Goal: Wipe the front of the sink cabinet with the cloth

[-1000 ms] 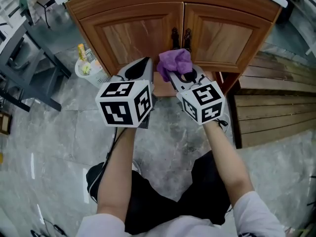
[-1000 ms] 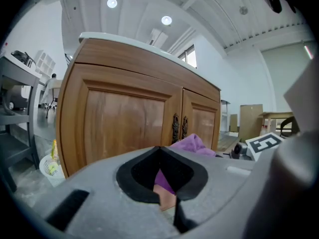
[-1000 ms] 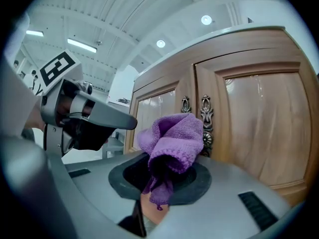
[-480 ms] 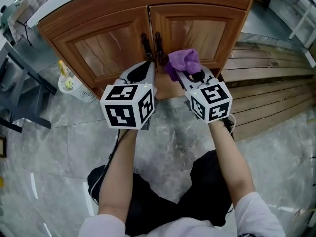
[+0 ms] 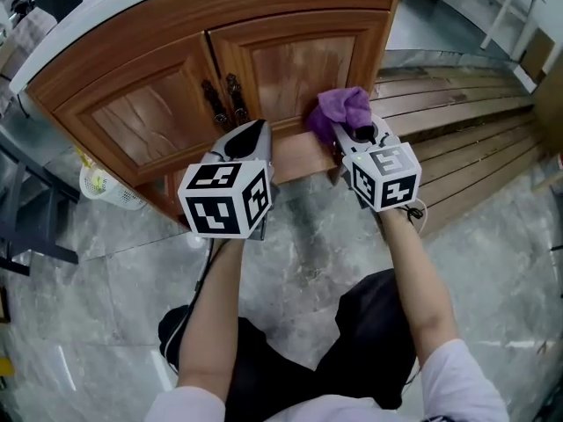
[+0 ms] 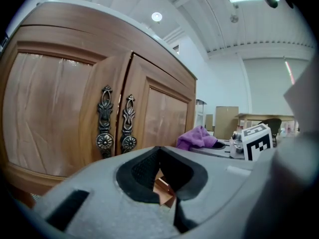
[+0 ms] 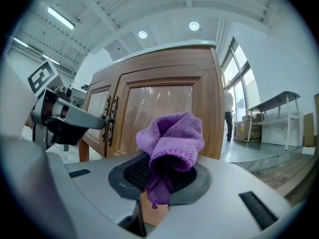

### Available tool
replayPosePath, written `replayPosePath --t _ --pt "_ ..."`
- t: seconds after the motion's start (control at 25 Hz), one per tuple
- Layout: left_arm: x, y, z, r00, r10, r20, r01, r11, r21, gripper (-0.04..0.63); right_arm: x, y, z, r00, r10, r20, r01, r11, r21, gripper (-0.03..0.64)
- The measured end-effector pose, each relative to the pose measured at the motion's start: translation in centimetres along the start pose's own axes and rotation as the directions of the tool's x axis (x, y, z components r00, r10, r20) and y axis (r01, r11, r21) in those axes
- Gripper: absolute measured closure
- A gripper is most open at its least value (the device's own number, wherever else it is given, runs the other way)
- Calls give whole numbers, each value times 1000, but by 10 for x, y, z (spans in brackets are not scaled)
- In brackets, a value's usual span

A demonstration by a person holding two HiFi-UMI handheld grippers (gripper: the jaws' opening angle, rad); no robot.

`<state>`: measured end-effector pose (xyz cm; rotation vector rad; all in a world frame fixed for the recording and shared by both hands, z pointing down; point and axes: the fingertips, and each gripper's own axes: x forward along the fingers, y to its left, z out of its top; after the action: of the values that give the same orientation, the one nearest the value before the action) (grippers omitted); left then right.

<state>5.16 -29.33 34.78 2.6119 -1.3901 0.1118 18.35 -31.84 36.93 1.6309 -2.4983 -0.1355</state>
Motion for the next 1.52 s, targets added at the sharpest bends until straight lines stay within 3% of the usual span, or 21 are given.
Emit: replayPosePath --t 0.4,0.72,0.88,1.04,1.24,1.52 --pt "28 -28 -6 997 -79 -4 80 997 18 589 -21 -40 -13 996 -88 -34 88 996 3 545" --pt "25 -24 11 993 -116 25 115 993 32 589 -16 2 17 1000 -21 -12 21 1000 -3 545" --pt "15 -21 24 993 -112 -48 116 990 77 589 -18 31 39 998 21 -63 -18 998 56 545" --pt "-14 -31 55 985 -123 -121 132 989 73 589 -27 47 81 992 51 -118 -36 991 129 545" --pt "-63 -46 114 970 -124 -208 132 991 24 589 -51 69 165 980 95 -172 -61 980 191 545" --pt "-142 -82 242 972 -41 -230 30 998 -49 589 -105 89 313 965 189 -181 -140 957 256 545"
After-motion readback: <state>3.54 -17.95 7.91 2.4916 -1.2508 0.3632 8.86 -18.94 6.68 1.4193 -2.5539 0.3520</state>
